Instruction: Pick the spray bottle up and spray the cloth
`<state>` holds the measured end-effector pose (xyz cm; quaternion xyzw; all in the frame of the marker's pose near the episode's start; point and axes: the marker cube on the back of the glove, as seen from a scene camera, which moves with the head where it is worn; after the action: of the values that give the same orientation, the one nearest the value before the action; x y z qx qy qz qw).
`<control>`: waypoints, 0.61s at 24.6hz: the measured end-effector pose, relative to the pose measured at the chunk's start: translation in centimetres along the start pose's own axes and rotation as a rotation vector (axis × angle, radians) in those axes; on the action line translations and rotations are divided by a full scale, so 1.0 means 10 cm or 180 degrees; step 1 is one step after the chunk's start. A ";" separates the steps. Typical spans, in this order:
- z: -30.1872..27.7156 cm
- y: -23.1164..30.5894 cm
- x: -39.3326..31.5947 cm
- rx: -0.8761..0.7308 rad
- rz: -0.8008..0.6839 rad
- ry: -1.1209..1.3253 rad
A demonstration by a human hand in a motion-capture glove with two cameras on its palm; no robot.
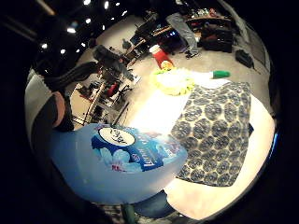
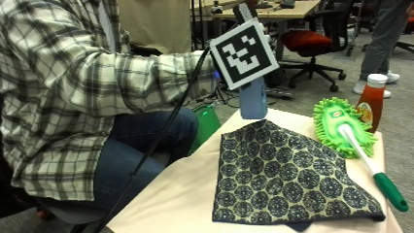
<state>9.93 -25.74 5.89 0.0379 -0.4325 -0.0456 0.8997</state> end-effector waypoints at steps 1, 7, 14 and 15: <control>0.09 -0.01 0.04 -0.0086 -0.0025 0.0005; 0.57 -0.11 0.33 -0.0511 -0.0070 -0.0214; 0.91 -0.26 0.64 -0.0619 0.0028 -0.0418; 0.94 -0.27 0.68 -0.0643 0.0044 -0.0422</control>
<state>6.66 -29.44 16.76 -0.0590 -0.4845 -0.0852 0.8686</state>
